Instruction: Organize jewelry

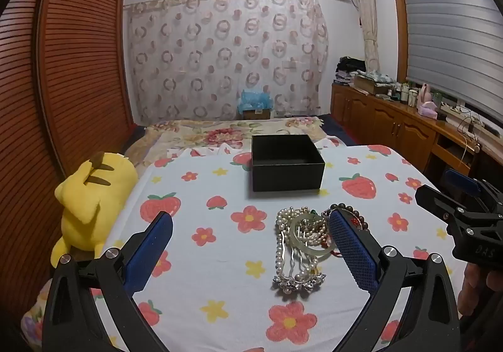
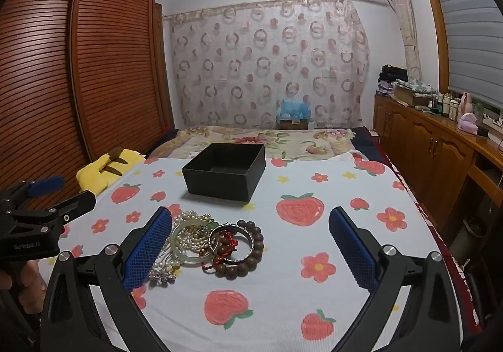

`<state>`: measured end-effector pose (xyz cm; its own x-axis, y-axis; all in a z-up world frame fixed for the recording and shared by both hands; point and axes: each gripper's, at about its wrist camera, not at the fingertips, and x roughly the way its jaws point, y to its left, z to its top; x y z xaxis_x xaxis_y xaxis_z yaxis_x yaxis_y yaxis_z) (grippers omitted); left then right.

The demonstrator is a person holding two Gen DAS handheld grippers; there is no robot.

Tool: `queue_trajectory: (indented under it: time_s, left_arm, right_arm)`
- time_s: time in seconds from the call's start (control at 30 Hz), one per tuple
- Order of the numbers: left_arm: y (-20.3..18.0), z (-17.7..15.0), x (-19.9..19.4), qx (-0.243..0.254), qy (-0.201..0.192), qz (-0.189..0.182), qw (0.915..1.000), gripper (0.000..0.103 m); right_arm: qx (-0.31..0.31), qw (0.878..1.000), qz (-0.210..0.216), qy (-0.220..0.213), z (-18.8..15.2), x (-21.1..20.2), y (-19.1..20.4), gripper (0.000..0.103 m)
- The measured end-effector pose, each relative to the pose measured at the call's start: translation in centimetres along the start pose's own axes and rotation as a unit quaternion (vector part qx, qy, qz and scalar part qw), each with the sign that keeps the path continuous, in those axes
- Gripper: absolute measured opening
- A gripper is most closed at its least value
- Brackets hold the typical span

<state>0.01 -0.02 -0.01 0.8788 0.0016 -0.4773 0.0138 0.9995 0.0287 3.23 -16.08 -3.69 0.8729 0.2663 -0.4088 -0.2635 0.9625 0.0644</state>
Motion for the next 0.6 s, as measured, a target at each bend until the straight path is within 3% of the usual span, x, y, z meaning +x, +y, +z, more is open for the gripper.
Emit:
queue_trajectory:
  time_s: [0.6]
  left_arm:
    - [0.01, 0.0, -0.04, -0.001, -0.003, 0.0, 1.0, 0.096]
  right_arm:
    - [0.001, 1.0, 0.002, 0.0, 0.27, -0.24, 0.49, 0.101]
